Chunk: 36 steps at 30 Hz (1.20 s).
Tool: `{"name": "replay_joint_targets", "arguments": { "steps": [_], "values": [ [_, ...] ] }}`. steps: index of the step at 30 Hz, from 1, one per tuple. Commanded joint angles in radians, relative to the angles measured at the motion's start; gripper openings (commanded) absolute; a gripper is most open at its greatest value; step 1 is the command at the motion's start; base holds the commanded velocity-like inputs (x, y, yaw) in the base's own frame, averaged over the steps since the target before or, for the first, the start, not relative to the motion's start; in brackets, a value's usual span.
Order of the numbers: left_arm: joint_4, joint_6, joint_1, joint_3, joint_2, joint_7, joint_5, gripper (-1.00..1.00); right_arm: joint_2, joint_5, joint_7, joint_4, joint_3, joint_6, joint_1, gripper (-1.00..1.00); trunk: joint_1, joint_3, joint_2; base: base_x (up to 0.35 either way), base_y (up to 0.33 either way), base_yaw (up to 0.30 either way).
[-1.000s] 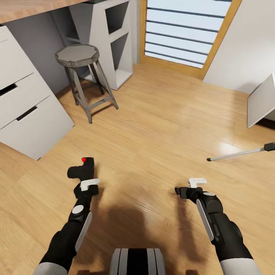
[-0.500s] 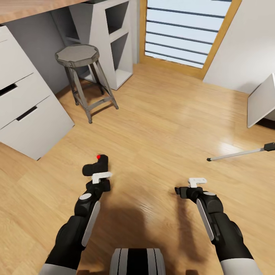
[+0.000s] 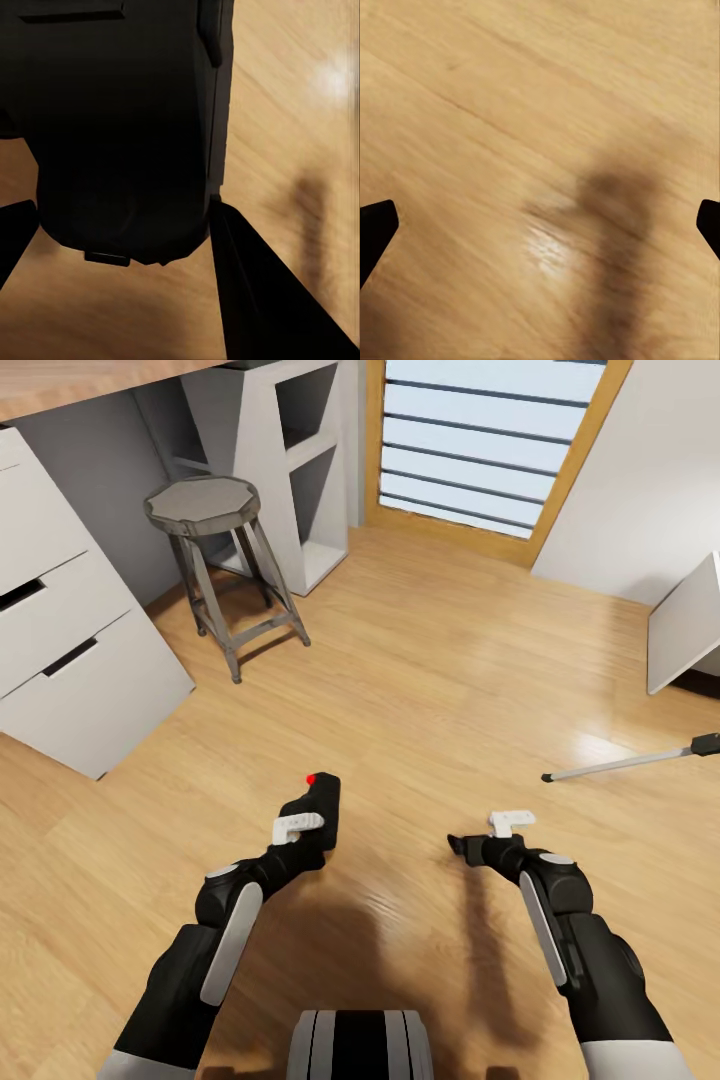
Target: Attach the digital camera to the camera tripod in the bedroom.
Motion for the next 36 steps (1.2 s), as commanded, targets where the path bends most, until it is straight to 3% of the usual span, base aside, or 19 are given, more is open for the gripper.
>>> {"name": "replay_joint_targets", "arguments": {
  "steps": [1, 8, 14, 19, 32, 36],
  "values": [
    [0.001, 0.004, 0.0, 0.0, 0.0, -0.004, 0.005, -1.0, 0.0, 0.0, 0.029, -0.017, -0.001, 0.008, 0.0, 1.0, 0.0, -0.001, 0.0, 0.0, 0.0, 0.0],
    [0.003, 0.003, 0.0, -0.002, -0.005, -0.006, 0.01, -1.0, -0.002, 0.001, 0.161, -0.043, -0.005, 0.036, 0.0, 1.0, 0.0, -0.001, 0.0, 0.0, 0.0, 0.0],
    [0.002, 0.004, 0.0, -0.006, -0.008, 0.001, 0.014, -1.0, -0.02, 0.001, 0.298, -0.051, -0.037, 0.05, 0.0, 1.0, 0.0, -0.001, 0.0, 0.0, 0.0, 0.0],
    [0.003, 0.005, 0.0, -0.035, -0.013, 0.006, 0.017, -1.0, -0.031, 0.003, 0.405, -0.052, -0.063, 0.055, 0.0, 1.0, 0.0, -0.001, 0.0, 0.0, 0.0, 0.0],
    [0.008, 0.004, 0.0, -0.054, -0.019, 0.105, 0.024, -1.0, -0.035, 0.015, 0.44, -0.051, -0.09, 0.054, 0.0, 1.0, 0.0, -0.001, 0.0, 0.0, 0.0, 0.0],
    [0.009, 0.003, 0.0, -0.055, -0.02, 0.109, 0.025, -1.0, -0.035, 0.016, 0.44, -0.05, -0.09, 0.054, 0.0, 1.0, -0.002, 0.015, 0.001, 0.0, 0.0, 0.0]
  ]
}}
